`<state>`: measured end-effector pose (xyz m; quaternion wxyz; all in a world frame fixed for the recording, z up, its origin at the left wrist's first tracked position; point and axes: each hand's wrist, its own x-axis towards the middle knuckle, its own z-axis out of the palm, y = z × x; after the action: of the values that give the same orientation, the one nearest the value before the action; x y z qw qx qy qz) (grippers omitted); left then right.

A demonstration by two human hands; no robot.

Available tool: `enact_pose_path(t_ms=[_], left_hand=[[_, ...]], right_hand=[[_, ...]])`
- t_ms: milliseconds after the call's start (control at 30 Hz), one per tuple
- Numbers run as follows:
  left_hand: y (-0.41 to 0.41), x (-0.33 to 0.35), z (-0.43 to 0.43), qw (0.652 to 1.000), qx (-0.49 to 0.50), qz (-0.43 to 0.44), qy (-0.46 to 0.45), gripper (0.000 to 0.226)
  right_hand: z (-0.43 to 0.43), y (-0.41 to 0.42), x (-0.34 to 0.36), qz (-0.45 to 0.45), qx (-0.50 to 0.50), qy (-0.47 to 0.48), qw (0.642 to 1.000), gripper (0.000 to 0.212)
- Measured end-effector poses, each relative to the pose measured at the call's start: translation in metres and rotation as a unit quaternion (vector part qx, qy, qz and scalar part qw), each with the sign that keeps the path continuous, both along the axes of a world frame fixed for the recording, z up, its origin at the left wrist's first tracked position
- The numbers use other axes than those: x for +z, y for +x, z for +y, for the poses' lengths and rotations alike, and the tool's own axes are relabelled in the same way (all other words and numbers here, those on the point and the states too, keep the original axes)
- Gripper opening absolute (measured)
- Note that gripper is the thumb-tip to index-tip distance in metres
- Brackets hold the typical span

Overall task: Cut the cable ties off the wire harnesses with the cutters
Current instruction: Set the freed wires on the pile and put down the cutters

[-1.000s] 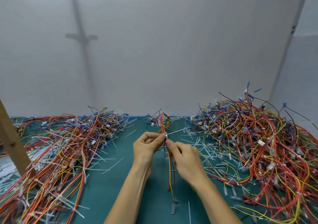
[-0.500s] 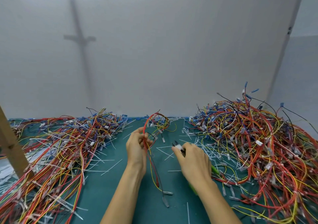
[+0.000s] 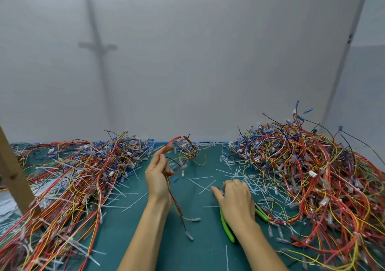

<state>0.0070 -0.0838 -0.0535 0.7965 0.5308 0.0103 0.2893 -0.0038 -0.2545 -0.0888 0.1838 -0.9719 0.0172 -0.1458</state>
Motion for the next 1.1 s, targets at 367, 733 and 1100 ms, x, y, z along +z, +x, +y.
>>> enact_pose_path(t_ms=[367,733,1100], left_hand=[[-0.014,-0.003,0.008,0.981,-0.178,-0.052,0.055,0.031],[-0.01,-0.014,0.014,0.895,-0.127,0.07,0.423,0.02],[-0.004,-0.02,0.002,0.859,-0.015,0.087,0.504,0.044]], right_hand=[[0.005,0.001,0.024,0.145,0.085,0.729,0.664,0.042],[-0.003,0.01,0.015,0.149,0.033,0.807,0.57,0.015],[0.002,0.0,0.018,0.143,0.162,0.688,0.693,0.025]])
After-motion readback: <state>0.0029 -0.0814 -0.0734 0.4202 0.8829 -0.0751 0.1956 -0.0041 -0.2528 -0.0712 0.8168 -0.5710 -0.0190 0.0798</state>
